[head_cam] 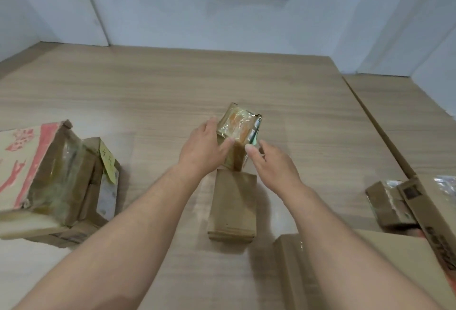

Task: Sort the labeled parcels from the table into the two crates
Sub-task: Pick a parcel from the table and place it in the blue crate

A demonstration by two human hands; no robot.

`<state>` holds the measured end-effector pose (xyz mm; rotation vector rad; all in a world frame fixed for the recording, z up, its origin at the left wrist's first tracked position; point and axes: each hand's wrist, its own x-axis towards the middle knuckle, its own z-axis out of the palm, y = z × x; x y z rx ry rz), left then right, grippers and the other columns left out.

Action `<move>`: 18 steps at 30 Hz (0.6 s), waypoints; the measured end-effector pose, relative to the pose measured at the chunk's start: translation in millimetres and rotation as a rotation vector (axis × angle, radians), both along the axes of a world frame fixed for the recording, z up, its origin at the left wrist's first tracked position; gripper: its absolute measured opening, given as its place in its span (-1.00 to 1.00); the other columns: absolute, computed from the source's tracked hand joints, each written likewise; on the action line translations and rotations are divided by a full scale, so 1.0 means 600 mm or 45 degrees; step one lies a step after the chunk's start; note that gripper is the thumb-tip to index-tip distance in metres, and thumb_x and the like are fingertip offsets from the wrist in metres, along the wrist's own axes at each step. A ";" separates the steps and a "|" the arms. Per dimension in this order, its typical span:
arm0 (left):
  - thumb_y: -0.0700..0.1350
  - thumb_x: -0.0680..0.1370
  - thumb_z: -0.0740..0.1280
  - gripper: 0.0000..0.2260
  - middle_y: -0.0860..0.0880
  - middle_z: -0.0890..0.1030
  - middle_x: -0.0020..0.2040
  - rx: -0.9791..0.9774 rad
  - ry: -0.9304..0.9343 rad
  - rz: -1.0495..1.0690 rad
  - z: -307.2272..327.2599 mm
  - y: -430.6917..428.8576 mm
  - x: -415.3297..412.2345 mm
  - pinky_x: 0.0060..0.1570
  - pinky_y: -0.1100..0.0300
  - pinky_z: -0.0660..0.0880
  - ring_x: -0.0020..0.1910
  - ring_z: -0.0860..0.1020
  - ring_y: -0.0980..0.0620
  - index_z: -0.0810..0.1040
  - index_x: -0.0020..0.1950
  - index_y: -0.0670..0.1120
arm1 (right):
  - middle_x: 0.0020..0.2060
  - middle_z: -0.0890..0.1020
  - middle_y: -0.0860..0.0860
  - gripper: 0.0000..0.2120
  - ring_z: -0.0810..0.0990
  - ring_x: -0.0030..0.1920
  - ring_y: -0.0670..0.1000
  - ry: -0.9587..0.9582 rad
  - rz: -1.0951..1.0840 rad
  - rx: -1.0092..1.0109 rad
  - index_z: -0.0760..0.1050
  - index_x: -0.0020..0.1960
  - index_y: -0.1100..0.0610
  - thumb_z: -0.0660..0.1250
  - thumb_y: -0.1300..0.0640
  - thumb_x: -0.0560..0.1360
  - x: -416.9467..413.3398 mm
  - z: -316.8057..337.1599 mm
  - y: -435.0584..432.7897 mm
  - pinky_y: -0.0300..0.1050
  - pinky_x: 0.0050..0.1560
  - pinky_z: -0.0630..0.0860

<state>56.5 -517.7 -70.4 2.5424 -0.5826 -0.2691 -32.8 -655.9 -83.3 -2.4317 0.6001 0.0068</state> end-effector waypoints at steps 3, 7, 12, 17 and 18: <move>0.13 0.59 0.19 -0.50 -0.10 0.49 0.32 -0.148 0.124 0.031 -0.003 -0.003 0.012 0.23 0.01 0.40 0.27 0.45 -0.12 0.29 0.43 -0.13 | -0.18 0.50 -0.02 -0.73 0.47 -0.07 0.11 -0.060 -0.012 0.140 0.38 -0.14 -0.05 0.07 -0.14 0.63 0.026 -0.009 0.004 -0.08 -0.12 0.31; 0.12 0.60 0.20 -0.47 -0.08 0.54 0.23 -0.328 0.174 0.137 0.012 0.015 0.004 0.17 0.09 0.41 0.23 0.50 -0.09 0.21 0.50 -0.07 | 0.35 0.49 0.02 -0.59 0.41 0.37 0.09 -0.116 0.021 0.282 0.29 0.48 0.04 0.08 0.00 0.66 0.033 -0.008 0.015 -0.08 0.27 0.35; 0.50 0.37 0.16 -0.12 -0.10 0.54 0.30 -0.601 0.316 0.219 0.027 0.067 -0.018 0.24 -0.12 0.45 0.23 0.53 -0.10 -0.20 0.52 0.22 | 0.41 0.42 0.00 -0.53 0.40 0.38 0.01 -0.275 0.100 0.432 0.28 0.50 -0.09 0.15 0.17 0.62 0.011 0.032 0.053 0.01 0.42 0.31; 0.60 0.09 0.28 -0.05 -0.05 0.45 0.29 -0.989 0.470 0.441 0.055 0.124 -0.071 0.17 -0.14 0.51 0.20 0.53 -0.08 0.19 0.35 0.17 | 0.26 0.46 -0.04 -0.67 0.43 0.24 -0.06 -0.363 0.164 0.526 0.51 0.25 -0.07 0.36 0.14 0.51 -0.031 0.079 0.108 -0.12 0.30 0.37; 0.58 0.08 0.31 -0.07 -0.06 0.43 0.27 -1.024 0.503 0.496 0.062 0.138 -0.086 0.13 -0.14 0.53 0.19 0.52 -0.08 0.21 0.29 0.12 | 0.23 0.46 -0.06 -0.72 0.43 0.20 -0.08 -0.350 0.180 0.519 0.54 0.19 -0.05 0.37 0.13 0.50 -0.045 0.085 0.122 -0.16 0.25 0.37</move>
